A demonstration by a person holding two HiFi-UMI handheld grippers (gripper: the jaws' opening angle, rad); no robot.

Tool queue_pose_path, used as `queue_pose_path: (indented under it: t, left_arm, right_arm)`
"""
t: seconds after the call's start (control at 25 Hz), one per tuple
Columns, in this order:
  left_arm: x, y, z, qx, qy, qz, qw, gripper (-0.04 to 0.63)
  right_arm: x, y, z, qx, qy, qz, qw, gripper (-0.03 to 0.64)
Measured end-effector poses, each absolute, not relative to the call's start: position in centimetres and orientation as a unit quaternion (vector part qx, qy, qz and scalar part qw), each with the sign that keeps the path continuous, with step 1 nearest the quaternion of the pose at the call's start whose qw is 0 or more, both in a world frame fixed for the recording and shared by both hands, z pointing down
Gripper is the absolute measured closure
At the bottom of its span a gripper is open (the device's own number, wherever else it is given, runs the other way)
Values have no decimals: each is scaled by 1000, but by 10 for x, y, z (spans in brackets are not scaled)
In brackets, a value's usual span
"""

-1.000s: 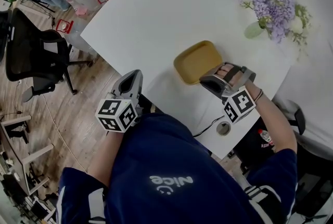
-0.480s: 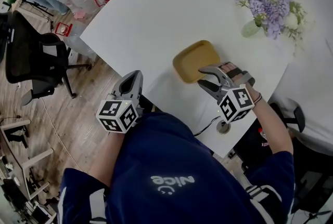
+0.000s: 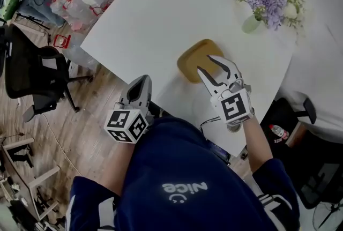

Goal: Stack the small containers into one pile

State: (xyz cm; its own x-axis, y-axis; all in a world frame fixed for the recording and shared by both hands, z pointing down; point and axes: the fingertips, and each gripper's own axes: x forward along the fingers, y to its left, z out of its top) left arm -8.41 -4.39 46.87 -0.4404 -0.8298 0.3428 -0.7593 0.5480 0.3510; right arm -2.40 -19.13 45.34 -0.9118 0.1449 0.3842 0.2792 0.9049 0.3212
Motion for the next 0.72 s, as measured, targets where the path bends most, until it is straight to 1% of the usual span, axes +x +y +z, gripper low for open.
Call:
queue_pose_path:
  t: [0.24, 0.4, 0.72]
  left_arm:
    - [-69, -55, 454, 507, -835, -52, 206, 575]
    - [-60, -67, 451, 530, -825, -42, 190, 575]
    - [-57, -69, 449, 534, -826, -45, 175, 575]
  right_arm:
    - [-12, -192, 450, 5, -985, -74, 158, 462]
    - [7, -202, 459, 73, -985, -12, 157, 462]
    - [28, -211, 467, 132, -977, 27, 164, 462]
